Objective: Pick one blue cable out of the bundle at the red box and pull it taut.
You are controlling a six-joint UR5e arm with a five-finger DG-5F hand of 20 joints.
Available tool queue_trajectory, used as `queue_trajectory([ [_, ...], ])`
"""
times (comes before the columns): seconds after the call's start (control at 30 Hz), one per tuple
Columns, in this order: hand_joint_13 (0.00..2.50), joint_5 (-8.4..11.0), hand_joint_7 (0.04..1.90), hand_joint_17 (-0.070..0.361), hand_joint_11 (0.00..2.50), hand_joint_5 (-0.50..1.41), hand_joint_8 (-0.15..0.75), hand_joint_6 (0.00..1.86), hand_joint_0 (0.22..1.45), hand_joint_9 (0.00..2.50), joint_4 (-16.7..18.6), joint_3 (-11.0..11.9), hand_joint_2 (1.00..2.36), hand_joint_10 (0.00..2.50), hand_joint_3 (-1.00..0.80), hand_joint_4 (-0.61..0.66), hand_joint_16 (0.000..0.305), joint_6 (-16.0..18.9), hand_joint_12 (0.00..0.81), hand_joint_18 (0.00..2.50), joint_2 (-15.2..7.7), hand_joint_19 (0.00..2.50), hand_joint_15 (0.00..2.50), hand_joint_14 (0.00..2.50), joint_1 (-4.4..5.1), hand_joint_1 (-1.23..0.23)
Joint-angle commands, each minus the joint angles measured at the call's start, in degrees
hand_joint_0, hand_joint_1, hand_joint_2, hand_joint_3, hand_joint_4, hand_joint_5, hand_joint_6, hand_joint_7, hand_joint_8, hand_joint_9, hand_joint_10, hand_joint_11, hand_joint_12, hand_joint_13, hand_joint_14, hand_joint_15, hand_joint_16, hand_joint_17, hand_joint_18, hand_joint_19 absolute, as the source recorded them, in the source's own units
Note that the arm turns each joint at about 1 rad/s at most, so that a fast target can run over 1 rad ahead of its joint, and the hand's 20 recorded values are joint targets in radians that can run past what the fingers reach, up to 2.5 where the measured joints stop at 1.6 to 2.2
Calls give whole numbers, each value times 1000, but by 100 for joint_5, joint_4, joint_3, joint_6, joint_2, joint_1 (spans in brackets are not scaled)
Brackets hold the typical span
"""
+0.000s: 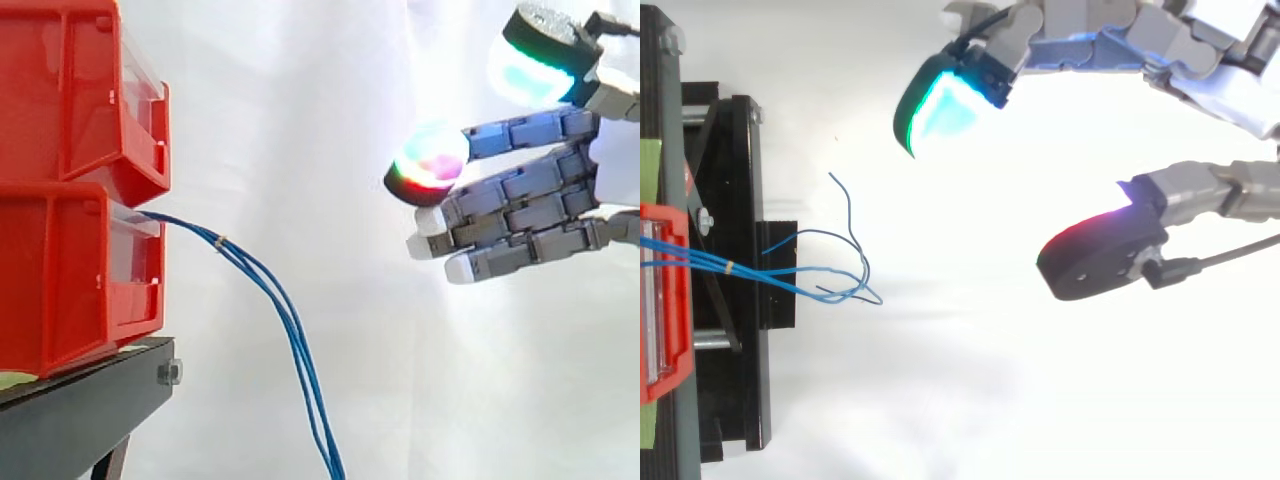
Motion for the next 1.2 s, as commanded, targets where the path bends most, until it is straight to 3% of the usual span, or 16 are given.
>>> queue_trajectory([
  [0.0,321,22,897,150,876,-166,390,503,545,640,344,1,1000,13,-500,396,67,130,421,383,-283,126,58,0,-2,-666],
  [0.1,338,31,899,151,982,-166,392,503,544,682,573,9,1000,12,-500,399,67,69,424,393,-344,132,74,3,16,-665],
  [0.33,399,31,901,149,1238,-162,399,503,544,791,555,97,1000,6,-500,408,66,25,431,427,-388,142,120,3,7,-663],
  [0.57,420,198,900,150,1230,-161,401,503,545,799,564,115,1000,6,-500,410,66,34,436,437,-388,153,134,4,16,-662],
  [0.73,423,207,900,149,1227,-161,404,503,546,794,573,115,1000,6,-500,413,66,-63,435,443,-388,156,129,3,16,-661],
  [0.77,423,207,901,149,1218,-160,400,503,546,794,564,185,1000,8,-500,409,66,-90,436,445,-564,166,131,4,16,-660],
  [0.83,424,189,901,149,1219,-160,397,503,545,793,529,299,1000,6,-500,412,66,-46,436,445,-661,170,129,3,16,-661],
  [0.87,424,180,901,149,1217,-160,402,503,546,793,555,431,1000,7,-500,411,66,34,436,446,-880,164,128,3,-2,-661],
  [0.93,425,172,897,149,1175,-160,402,503,546,778,494,730,1000,8,-500,411,66,201,436,447,-1074,168,129,4,-10,-661],
  [0.97,425,154,897,149,1149,-160,401,503,547,764,406,906,1000,8,-500,411,66,306,435,448,-1153,168,129,3,-10,-662],
  [1.03,426,92,901,148,1133,-160,401,503,548,753,-157,1398,1000,9,-500,411,66,438,434,450,-1328,175,133,4,-2,-659],
  [1.17,424,75,916,146,1011,-158,395,503,566,671,-359,1468,1000,10,-500,407,65,385,431,448,-1328,177,139,3,34,-669],
])
